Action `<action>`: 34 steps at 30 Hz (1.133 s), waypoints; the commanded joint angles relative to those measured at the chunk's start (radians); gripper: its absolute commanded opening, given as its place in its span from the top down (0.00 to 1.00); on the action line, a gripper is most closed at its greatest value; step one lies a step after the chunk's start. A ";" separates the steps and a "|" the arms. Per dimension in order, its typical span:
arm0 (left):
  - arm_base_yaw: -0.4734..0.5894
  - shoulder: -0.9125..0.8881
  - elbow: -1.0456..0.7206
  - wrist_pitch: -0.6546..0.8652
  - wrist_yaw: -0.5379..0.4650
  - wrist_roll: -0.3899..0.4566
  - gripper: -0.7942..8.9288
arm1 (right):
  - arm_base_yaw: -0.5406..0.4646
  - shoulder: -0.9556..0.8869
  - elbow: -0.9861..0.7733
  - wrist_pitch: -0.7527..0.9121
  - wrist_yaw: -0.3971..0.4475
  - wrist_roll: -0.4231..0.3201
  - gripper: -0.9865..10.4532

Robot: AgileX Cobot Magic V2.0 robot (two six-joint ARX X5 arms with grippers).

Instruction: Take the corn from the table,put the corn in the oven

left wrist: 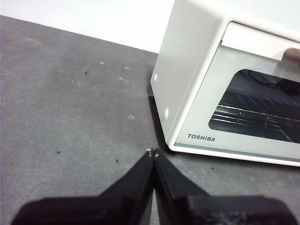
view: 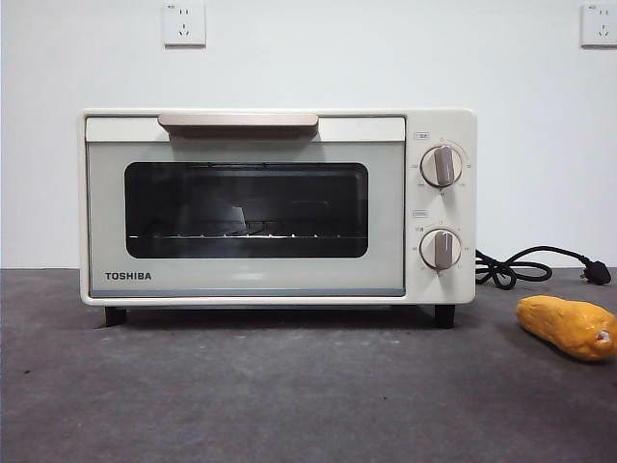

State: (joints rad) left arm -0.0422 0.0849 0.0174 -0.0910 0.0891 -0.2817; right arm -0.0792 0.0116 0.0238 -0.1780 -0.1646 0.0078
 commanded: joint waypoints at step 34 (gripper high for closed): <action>0.001 0.463 0.716 0.013 0.608 -0.084 0.92 | 0.001 0.412 0.647 -0.132 -0.277 0.201 0.84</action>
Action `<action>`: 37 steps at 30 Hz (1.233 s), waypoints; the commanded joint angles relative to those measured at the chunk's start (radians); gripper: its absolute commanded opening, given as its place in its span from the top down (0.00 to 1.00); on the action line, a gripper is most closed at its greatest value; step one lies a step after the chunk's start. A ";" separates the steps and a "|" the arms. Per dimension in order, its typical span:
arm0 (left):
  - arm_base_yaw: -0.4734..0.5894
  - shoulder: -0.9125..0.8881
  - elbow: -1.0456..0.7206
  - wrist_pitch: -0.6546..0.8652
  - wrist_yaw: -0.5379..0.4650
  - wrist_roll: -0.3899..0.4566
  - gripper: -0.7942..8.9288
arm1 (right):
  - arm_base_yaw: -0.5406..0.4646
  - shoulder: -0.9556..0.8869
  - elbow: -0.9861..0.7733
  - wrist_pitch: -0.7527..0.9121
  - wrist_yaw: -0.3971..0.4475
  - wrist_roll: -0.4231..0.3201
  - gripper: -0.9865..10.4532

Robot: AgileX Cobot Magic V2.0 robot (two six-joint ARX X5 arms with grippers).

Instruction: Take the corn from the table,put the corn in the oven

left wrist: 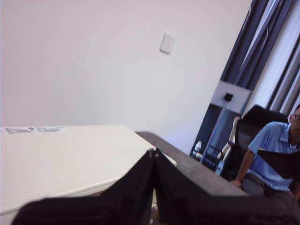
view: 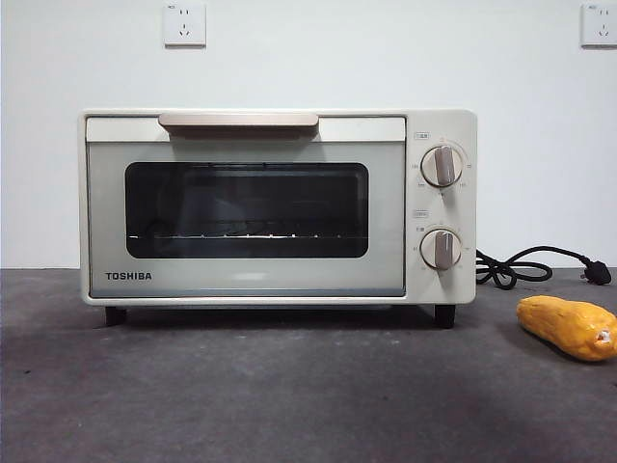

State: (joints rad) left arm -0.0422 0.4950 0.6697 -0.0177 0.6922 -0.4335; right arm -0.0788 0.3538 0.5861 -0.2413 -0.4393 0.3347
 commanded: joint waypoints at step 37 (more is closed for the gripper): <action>-0.115 0.320 0.471 -0.511 -0.012 0.229 0.92 | 0.277 0.981 0.423 -0.463 0.380 -0.321 0.60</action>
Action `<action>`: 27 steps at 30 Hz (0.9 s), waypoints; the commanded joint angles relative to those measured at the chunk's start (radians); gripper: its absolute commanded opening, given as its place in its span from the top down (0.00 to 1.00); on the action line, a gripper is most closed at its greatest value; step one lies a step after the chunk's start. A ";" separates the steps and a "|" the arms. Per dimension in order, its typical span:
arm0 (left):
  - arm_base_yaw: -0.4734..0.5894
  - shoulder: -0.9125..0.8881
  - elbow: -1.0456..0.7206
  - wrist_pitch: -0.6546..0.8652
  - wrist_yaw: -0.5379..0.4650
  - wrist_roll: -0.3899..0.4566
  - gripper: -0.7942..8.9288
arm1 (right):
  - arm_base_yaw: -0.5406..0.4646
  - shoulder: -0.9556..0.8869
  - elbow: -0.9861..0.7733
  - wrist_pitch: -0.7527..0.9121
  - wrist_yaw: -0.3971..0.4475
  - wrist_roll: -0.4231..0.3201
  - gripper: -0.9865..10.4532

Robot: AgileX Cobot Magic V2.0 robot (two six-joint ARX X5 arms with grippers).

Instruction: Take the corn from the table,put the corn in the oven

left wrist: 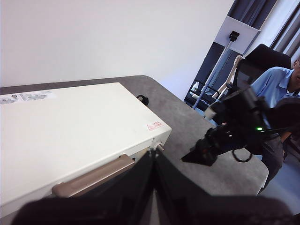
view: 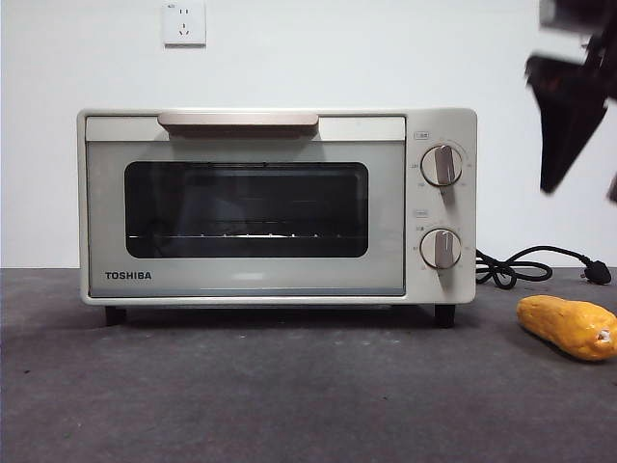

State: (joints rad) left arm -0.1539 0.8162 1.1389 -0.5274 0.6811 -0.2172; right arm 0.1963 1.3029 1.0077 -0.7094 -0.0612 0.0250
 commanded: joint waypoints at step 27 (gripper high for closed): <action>-0.003 0.016 0.002 -0.013 -0.027 0.013 0.92 | 0.001 0.325 0.002 0.055 -0.028 -0.029 0.57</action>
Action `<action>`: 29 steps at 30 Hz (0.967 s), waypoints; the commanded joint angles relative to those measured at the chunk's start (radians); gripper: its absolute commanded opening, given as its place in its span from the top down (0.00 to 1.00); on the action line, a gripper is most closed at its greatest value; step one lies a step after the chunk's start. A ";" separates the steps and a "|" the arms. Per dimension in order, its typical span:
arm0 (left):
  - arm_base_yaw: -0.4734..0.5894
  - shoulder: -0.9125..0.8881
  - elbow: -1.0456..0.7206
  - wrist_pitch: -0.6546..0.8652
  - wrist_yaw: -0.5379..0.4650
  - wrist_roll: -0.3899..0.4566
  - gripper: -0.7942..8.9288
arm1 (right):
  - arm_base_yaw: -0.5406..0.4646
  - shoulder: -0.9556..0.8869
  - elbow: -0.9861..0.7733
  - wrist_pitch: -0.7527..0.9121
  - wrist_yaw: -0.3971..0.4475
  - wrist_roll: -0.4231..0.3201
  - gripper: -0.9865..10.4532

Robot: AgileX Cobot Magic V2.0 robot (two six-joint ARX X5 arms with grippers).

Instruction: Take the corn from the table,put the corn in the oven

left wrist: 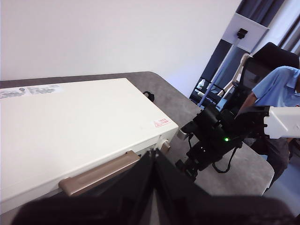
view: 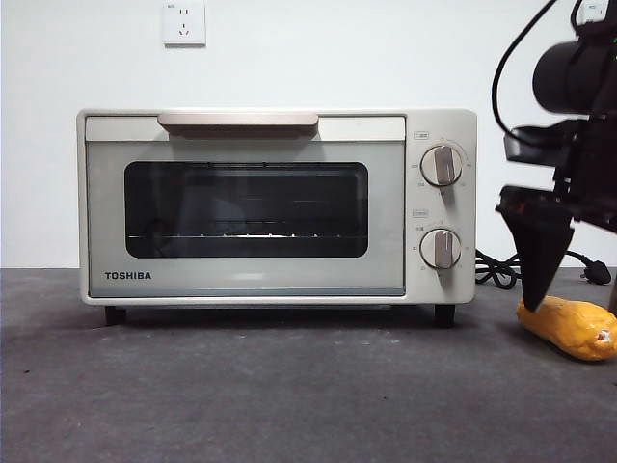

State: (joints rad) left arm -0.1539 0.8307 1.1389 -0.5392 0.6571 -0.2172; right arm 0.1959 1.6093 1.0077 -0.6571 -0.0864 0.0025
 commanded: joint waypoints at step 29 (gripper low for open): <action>-0.198 0.182 0.002 0.059 -0.189 0.047 0.92 | 0.000 -0.315 0.119 -0.146 0.219 -0.003 0.93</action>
State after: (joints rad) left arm -0.3389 1.0050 1.1389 -0.4911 0.4889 -0.1944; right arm 0.1951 1.3094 1.1149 -0.7971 0.1226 0.0025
